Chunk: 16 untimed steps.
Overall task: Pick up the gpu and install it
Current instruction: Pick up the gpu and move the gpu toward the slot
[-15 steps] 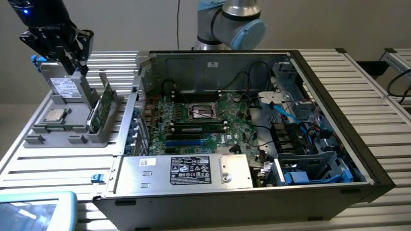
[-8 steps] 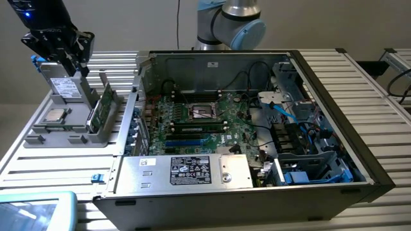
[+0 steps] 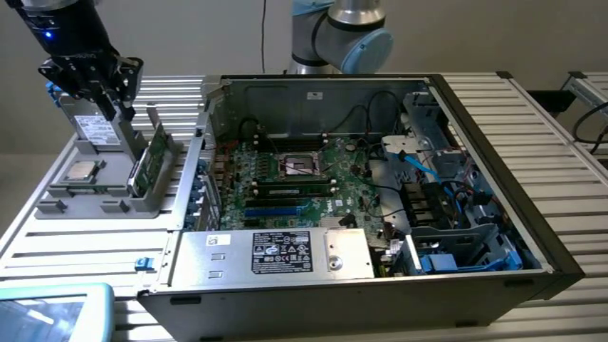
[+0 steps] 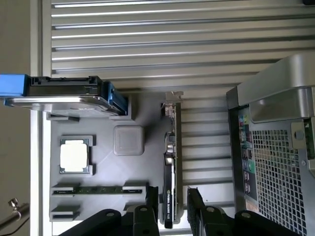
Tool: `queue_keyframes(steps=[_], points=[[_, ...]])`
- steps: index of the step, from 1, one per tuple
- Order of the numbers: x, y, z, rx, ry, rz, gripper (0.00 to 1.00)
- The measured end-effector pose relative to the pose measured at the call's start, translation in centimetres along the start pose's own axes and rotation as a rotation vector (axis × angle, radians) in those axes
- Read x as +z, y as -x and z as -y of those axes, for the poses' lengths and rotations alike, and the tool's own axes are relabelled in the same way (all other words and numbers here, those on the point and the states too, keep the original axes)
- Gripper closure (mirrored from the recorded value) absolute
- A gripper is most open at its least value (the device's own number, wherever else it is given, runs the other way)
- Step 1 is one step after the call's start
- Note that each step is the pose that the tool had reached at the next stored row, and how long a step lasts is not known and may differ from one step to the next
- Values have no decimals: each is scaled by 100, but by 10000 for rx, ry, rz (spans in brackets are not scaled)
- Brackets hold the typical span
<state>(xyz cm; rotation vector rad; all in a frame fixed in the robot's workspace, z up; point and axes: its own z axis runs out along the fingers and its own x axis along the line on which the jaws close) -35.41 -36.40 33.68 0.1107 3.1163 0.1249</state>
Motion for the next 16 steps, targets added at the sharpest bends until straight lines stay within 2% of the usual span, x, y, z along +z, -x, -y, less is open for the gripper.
queue_keyframes(steps=[16], points=[[289, -47, 26, 1, 0, 1, 62]])
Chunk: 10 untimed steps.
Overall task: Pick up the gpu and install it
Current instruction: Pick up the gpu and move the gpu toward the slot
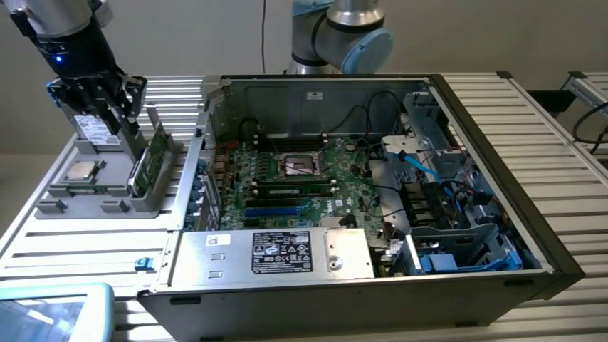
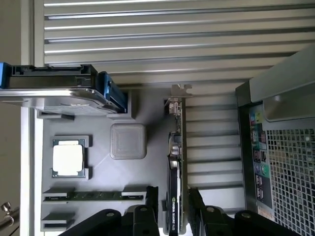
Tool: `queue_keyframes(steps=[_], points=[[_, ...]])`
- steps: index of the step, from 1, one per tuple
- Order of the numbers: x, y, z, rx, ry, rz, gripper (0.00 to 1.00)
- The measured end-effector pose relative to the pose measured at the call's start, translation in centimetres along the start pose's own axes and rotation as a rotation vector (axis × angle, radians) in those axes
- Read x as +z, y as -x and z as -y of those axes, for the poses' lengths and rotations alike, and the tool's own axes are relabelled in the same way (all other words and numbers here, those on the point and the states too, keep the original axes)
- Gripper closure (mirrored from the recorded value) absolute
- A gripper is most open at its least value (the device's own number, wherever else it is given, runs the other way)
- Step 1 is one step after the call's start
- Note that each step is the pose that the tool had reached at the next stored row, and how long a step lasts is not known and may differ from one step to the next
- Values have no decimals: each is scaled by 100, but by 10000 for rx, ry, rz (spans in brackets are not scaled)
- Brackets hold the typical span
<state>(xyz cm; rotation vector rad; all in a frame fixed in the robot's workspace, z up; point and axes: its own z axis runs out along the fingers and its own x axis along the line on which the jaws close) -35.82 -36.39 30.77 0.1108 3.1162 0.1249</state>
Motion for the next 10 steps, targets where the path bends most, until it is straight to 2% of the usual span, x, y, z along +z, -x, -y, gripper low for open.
queue_keyframes(steps=[5, 10], points=[[89, -4, 16, 0, 0, -2, 62], [176, 11, 77, 0, 0, 2, 62]])
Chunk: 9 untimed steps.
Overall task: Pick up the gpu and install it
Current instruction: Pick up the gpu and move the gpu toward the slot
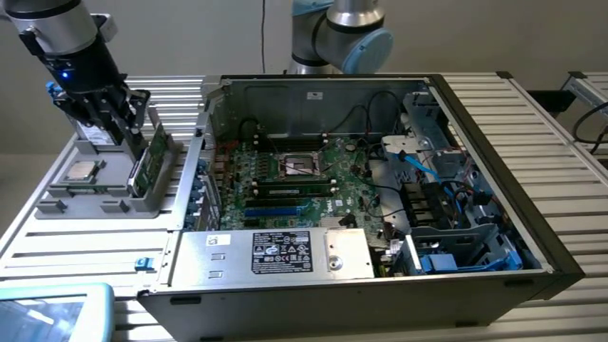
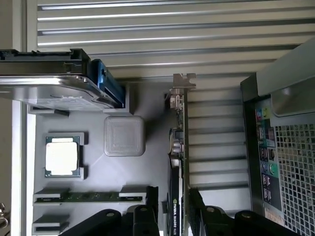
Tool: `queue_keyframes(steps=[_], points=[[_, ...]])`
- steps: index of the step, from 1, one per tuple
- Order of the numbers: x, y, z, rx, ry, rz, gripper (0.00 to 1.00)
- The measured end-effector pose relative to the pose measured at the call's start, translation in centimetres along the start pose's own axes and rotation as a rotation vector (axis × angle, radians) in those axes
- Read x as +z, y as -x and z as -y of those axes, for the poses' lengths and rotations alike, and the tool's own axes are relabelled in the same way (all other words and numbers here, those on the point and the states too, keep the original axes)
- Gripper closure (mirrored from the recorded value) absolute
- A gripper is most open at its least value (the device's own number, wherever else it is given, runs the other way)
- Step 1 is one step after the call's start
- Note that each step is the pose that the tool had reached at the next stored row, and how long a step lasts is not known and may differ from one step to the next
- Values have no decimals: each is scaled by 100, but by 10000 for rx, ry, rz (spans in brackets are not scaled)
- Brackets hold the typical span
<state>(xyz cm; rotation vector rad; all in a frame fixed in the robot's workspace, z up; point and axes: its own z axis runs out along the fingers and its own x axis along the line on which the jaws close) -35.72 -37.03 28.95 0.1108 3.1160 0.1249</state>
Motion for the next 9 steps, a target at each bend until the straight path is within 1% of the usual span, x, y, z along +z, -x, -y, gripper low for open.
queue_keyframes(steps=[5, 7, 9], points=[[86, 52, 63, 1, 0, 4, 62], [123, 100, 64, 2, -2, 2, 62], [161, 115, 65, 3, 6, 5, 62]])
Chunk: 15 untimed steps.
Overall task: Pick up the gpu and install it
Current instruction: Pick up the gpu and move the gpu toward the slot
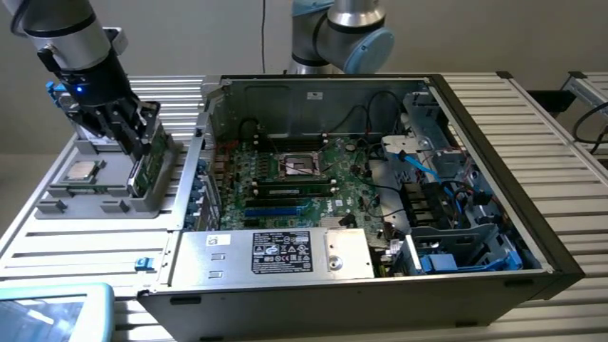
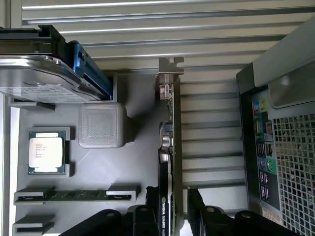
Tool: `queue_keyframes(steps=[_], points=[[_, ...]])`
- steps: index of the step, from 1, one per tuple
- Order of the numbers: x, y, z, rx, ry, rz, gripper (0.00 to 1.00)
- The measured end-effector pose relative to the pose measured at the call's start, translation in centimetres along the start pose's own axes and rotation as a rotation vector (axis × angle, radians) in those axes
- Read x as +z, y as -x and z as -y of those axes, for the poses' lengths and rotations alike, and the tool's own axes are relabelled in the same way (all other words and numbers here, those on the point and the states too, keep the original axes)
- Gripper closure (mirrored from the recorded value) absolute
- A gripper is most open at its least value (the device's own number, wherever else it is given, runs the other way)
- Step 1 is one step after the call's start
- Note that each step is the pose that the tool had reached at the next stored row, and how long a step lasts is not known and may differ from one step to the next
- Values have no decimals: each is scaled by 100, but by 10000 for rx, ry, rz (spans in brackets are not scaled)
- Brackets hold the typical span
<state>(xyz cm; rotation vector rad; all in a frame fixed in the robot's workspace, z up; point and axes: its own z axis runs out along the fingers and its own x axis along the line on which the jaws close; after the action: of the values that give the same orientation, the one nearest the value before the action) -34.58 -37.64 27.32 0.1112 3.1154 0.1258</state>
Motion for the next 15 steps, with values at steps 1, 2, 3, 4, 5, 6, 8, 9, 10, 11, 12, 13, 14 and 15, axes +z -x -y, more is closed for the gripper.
queue_keyframes(steps=[1, 2, 3, 4, 5, 6, 8, 9, 10, 11, 12, 13, 14, 15], points=[[17, 0, 1, 1, 4, 0, 62], [37, -1, 1, 2, 7, 0, 62], [55, -1, -1, 2, 8, -1, 62], [74, -2, -3, 1, 9, -1, 62], [91, -3, -7, 1, 12, -3, 62], [110, -4, -12, 1, 16, -3, 62], [146, -6, -22, 1, 28, -2, 62], [163, -8, -29, 2, 36, -2, 62], [179, -12, -40, 2, 45, -4, 62], [193, -17, -52, 5, 56, -6, 62], [206, -22, -63, 6, 74, -6, 62], [219, -28, -75, 7, 91, -6, 62], [232, -35, -87, 9, 105, -8, 62], [243, -43, -95, 9, 120, -9, 62]])
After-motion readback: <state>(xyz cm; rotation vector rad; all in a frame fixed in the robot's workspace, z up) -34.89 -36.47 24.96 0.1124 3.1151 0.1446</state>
